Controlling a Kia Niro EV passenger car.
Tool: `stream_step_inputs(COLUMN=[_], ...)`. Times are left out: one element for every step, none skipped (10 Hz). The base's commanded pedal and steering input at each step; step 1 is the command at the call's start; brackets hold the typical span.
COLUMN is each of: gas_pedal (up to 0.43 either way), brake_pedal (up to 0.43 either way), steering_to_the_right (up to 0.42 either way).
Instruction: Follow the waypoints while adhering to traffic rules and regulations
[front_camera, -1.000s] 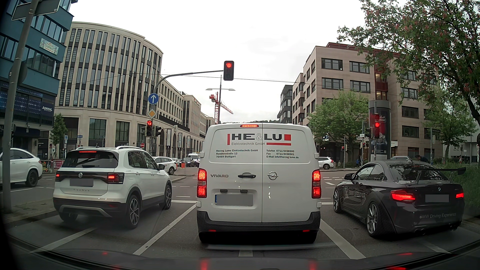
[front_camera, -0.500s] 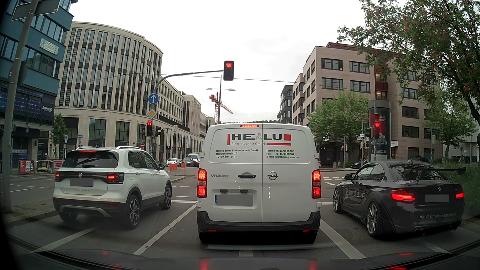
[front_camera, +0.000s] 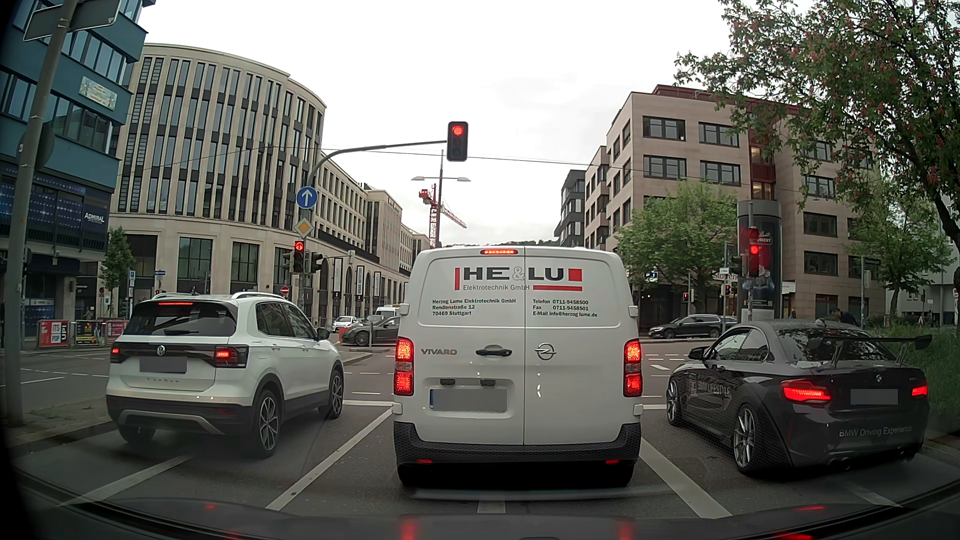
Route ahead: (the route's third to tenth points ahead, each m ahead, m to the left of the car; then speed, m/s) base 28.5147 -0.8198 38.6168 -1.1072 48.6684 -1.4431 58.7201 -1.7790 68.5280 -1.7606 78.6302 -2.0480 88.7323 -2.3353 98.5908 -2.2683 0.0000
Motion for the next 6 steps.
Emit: stream_step_inputs(gas_pedal=[0.000, 0.000, 0.000, 0.000, 0.000, 0.000], brake_pedal=[0.280, 0.274, 0.274, 0.280, 0.274, 0.274], steering_to_the_right=[-0.017, -0.017, -0.017, -0.017, -0.016, -0.016])
